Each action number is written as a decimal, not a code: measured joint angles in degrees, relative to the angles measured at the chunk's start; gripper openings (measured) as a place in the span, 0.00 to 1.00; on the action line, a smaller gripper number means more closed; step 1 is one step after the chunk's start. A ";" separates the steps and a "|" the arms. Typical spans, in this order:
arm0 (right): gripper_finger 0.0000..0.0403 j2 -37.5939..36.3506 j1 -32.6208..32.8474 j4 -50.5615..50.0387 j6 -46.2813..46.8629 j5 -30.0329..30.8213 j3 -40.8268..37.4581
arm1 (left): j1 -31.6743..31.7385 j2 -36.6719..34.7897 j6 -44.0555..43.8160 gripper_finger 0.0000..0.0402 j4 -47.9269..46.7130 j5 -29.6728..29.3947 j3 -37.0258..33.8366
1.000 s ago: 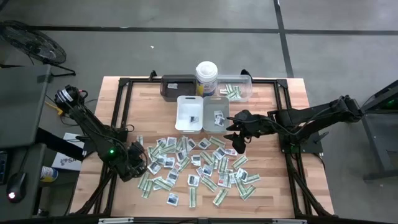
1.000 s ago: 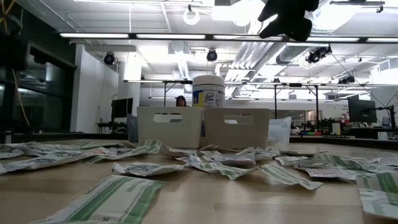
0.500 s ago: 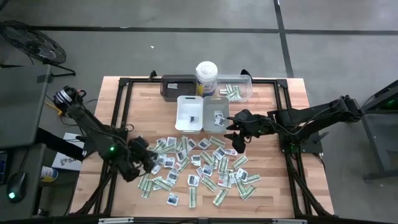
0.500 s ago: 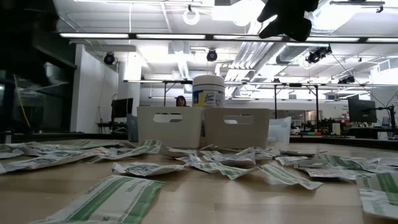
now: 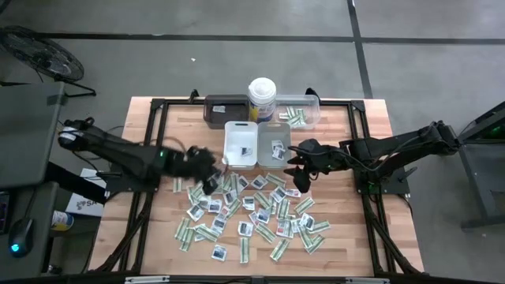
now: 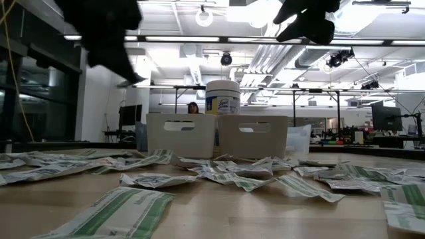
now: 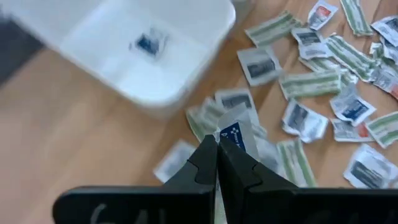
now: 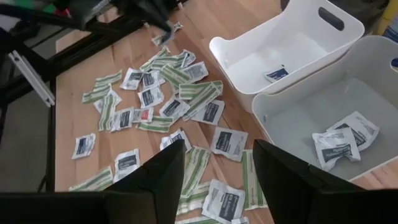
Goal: Pick & Place First Aid Supplies
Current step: Put the alcohol wipe into the white bin, then put the wipe into the gray bin
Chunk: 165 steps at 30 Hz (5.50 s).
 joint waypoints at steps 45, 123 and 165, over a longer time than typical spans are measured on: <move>0.46 0.00 0.00 0.38 11.84 15.03 0.00 | 40.58 32.62 65.37 0.00 -1.12 41.47 21.36; 0.46 0.20 28.50 7.22 55.34 -6.04 -25.28 | 9.70 20.06 40.60 0.26 -4.94 17.24 22.68; 0.46 24.66 28.87 -2.08 38.07 -3.66 -11.74 | 7.14 20.07 34.10 0.26 -5.03 15.89 22.68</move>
